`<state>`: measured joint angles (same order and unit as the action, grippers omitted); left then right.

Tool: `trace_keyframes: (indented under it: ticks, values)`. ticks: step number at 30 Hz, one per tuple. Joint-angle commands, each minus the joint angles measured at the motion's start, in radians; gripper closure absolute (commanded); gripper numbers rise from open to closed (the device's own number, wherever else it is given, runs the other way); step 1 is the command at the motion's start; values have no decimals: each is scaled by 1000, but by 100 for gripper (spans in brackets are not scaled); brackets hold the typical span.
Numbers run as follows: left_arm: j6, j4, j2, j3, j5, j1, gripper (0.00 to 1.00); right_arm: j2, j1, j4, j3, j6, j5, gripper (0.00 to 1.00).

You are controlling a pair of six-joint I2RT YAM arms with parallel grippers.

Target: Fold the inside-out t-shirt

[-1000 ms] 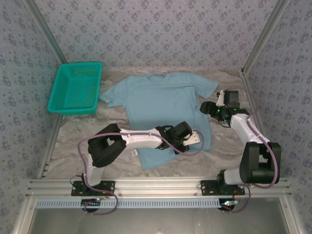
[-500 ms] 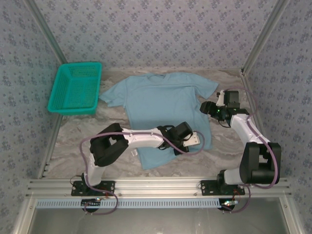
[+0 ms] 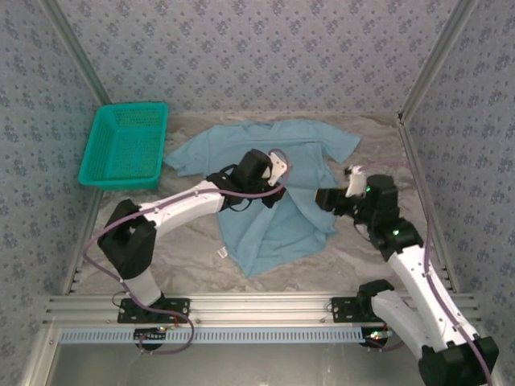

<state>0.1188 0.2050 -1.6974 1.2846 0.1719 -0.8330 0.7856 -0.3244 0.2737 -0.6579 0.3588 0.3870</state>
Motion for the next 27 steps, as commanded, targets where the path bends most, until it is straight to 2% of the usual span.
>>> trace_keyframes:
  ticks: [1,4,7,11,14,17,20,24,27]
  values:
    - [60,49,1,51,26,3,100,10,-167,-134,151,20,-34,53]
    - [67,100,14,98,42,16,100,109,-302,-301,237,20,-156,57]
    - [63,116,46,120,69,18,100,278,-386,-486,269,-30,-282,61]
    - [49,147,89,134,76,18,100,524,-413,-764,283,-79,-399,67]
    - [56,165,127,151,92,18,100,682,-410,-1001,282,-102,-445,68]
    - [92,136,169,174,120,16,100,832,-450,-1156,239,-164,-515,69]
    - [98,125,206,204,153,9,100,937,-462,-1252,201,-220,-576,72]
    - [83,147,233,228,151,5,100,968,-473,-1198,139,-290,-655,72]
    - [79,148,240,229,145,1,100,987,-477,-1172,110,-316,-660,72]
